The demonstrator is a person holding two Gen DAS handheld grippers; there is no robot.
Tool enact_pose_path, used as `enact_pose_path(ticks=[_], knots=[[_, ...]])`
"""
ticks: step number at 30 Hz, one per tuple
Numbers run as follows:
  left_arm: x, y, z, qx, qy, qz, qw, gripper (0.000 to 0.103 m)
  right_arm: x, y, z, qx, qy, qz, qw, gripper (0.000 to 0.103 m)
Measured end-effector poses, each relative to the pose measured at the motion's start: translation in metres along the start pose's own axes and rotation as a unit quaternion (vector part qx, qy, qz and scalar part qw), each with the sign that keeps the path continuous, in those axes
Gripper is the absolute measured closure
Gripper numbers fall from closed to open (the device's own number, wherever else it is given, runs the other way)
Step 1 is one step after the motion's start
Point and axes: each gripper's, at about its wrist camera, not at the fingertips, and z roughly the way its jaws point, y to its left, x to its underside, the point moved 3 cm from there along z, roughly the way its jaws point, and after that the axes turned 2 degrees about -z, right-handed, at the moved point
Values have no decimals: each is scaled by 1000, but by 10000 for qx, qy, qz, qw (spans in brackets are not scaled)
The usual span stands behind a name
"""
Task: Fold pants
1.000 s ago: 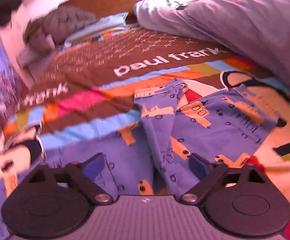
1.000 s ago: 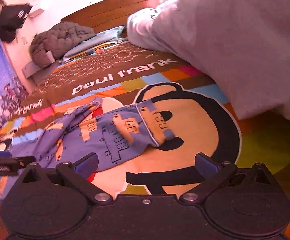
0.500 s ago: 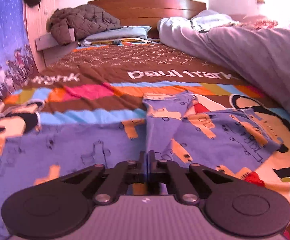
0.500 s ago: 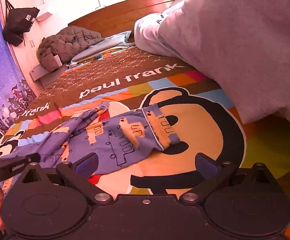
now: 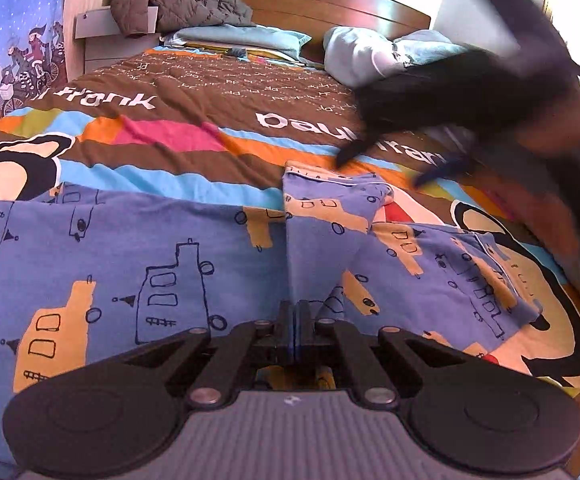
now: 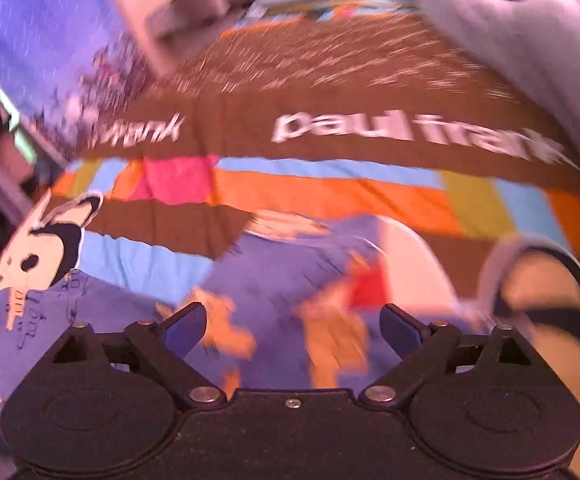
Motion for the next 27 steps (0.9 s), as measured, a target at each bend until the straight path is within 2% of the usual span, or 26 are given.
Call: enact_pose_path(ticks=[2, 4, 6, 10, 12, 13, 14, 17, 18, 21, 25, 27], knots=[[-1, 0, 1, 17, 3, -37, 10000, 103, -26, 16, 28, 86, 316, -94, 9994, 26], [-1, 2, 1, 44, 17, -113, 9999, 103, -45, 32, 54, 154, 543, -105, 9983, 28], [-2, 3, 2, 67, 31, -165, 9998, 103, -55, 45, 74, 410, 653, -286, 9966, 32], [-3, 4, 2, 92, 36, -223, 9997, 103, -59, 61, 100, 865, 955, -584, 9899, 45], [-3, 4, 2, 96, 33, -237, 9997, 103, -56, 67, 109, 1103, 1123, -746, 9847, 49], [-3, 5, 1, 97, 28, -241, 9997, 103, -55, 70, 111, 1158, 1118, -844, 9834, 58], [-3, 4, 1, 99, 22, -246, 9996, 103, -54, 72, 111, 1198, 1086, -936, 9824, 77], [-3, 5, 0, 119, -12, -275, 9996, 103, -54, 77, 107, 1218, 932, -1096, 9821, 100], [-3, 5, -1, 130, -38, -296, 9995, 103, -54, 77, 105, 1173, 880, -1122, 9828, 103], [-6, 4, -10, 122, -202, -285, 9993, 103, -54, 76, 89, 1154, 563, -1129, 9853, 103], [-15, -11, -27, 126, -383, 137, 9991, 103, -57, 51, 39, 943, -142, -588, 9937, 103], [-18, -25, -34, 58, -477, 504, 9976, 103, -55, 32, 4, 928, -567, -341, 9935, 103]])
